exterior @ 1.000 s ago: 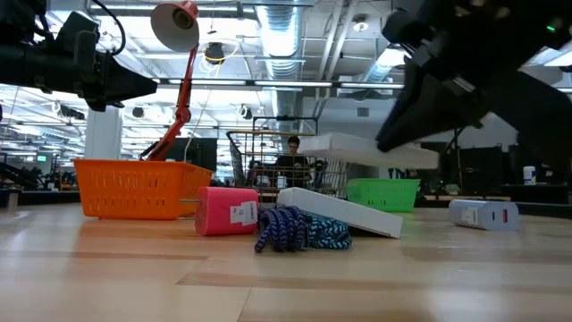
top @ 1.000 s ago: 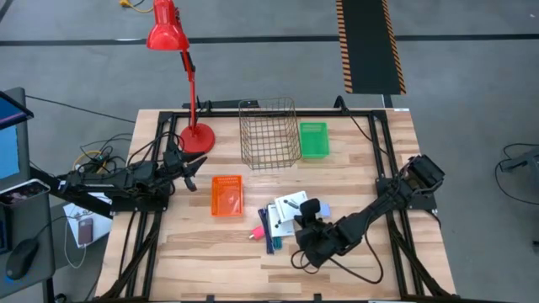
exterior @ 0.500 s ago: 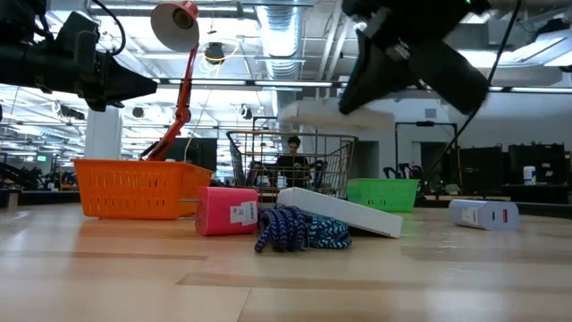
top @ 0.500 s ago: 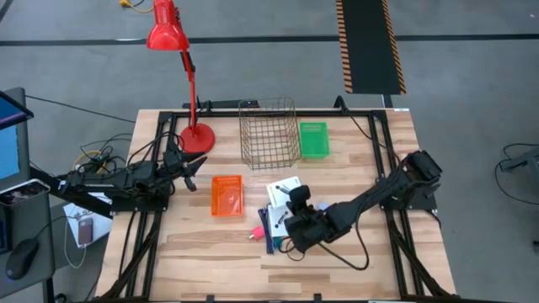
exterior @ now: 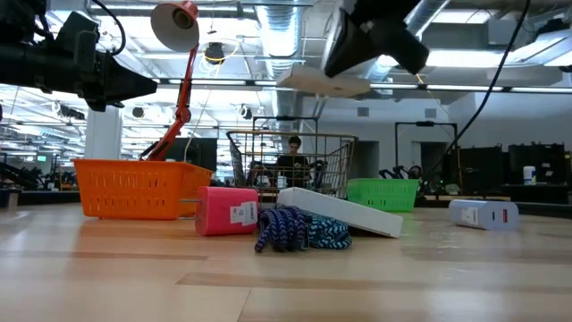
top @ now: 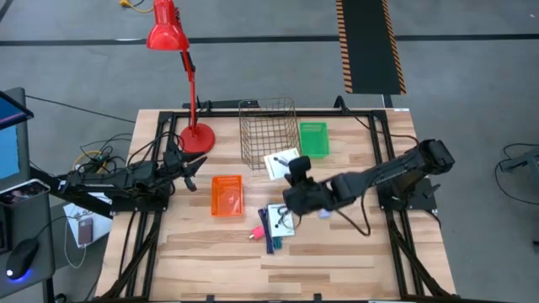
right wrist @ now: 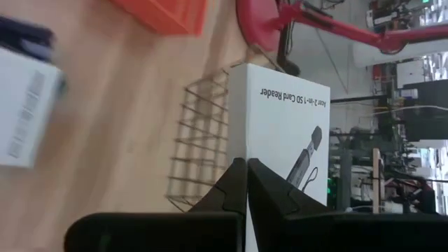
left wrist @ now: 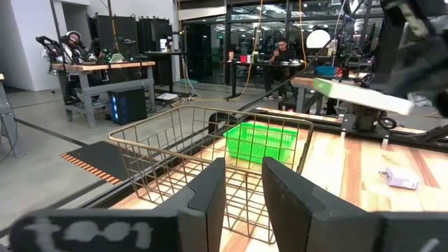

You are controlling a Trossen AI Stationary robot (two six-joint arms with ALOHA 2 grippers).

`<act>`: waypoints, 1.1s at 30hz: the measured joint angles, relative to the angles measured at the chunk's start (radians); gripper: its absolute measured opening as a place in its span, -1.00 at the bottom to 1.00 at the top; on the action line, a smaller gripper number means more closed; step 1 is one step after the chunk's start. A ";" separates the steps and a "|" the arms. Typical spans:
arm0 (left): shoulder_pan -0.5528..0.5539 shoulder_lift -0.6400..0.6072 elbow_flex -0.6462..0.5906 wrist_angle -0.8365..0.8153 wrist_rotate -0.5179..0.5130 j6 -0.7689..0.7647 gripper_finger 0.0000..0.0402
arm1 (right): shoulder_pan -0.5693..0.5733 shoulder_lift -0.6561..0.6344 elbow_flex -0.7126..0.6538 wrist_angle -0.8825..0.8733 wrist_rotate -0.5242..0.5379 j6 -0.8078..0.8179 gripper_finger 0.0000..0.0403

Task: Pick and place items into bin
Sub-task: Put the right card reader box into the wire basket, then put the card reader box into the wire basket

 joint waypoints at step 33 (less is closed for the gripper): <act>0.000 0.000 0.000 0.000 0.000 0.000 -0.59 | -0.456 -0.009 -0.001 0.358 -0.362 -0.345 -1.00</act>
